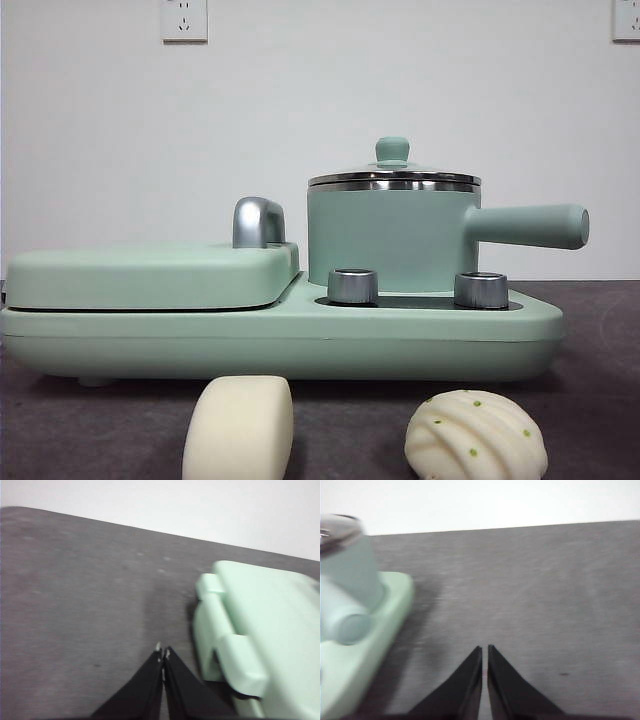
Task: Put the buns in a small steamer
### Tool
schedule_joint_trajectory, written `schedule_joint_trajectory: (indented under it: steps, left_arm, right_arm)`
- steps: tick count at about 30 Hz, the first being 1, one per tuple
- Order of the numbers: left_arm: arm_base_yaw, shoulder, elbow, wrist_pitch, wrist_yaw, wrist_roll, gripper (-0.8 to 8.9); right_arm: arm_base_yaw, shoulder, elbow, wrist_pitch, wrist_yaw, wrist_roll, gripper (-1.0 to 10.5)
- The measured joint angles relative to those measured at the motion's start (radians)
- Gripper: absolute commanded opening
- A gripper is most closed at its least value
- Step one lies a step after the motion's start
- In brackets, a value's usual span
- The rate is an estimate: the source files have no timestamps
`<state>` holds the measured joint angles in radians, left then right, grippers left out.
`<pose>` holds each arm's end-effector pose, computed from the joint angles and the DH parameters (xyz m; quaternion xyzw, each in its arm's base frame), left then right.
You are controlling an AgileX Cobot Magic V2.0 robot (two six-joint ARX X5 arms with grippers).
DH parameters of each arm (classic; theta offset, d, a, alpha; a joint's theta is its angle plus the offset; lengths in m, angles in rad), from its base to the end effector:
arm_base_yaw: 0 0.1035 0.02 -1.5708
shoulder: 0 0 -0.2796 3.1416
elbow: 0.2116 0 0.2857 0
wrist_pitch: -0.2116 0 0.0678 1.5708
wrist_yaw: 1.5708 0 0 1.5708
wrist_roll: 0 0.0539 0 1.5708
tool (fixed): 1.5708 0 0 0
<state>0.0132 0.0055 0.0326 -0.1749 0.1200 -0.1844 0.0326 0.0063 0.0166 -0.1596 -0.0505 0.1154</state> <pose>0.1381 -0.0046 0.1547 -0.0966 0.0783 -0.0462 0.9912 0.1392 0.0073 0.1500 0.0581 0.0768 0.0371 0.9947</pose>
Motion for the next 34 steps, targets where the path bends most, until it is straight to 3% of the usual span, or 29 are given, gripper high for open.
schedule_joint_trajectory:
  steps: [4, 10, 18, 24, 34]
  left_arm:
    - [-0.018, 0.021, 0.011, -0.010, 0.057, -0.032, 0.09]
    - [-0.067, 0.126, 0.114, -0.011, 0.092, -0.077, 0.09]
    - [-0.127, 0.365, 0.345, -0.049, 0.178, -0.090, 0.09]
    - [-0.162, 0.557, 0.571, -0.144, 0.288, -0.081, 0.09]
    - [-0.245, 0.835, 0.911, -0.350, 0.506, 0.000, 0.08]
  right_arm:
    - [0.001, 0.001, 0.026, -0.012, -0.080, 0.079, 0.1]
    - [0.005, 0.045, 0.185, -0.067, -0.109, 0.177, 0.1]
    - [0.010, 0.232, 0.478, -0.243, -0.208, 0.193, 0.1]
    - [0.010, 0.386, 0.697, -0.409, -0.386, 0.124, 0.1]
    - [0.010, 0.537, 0.893, -0.628, -0.618, -0.103, 0.1]
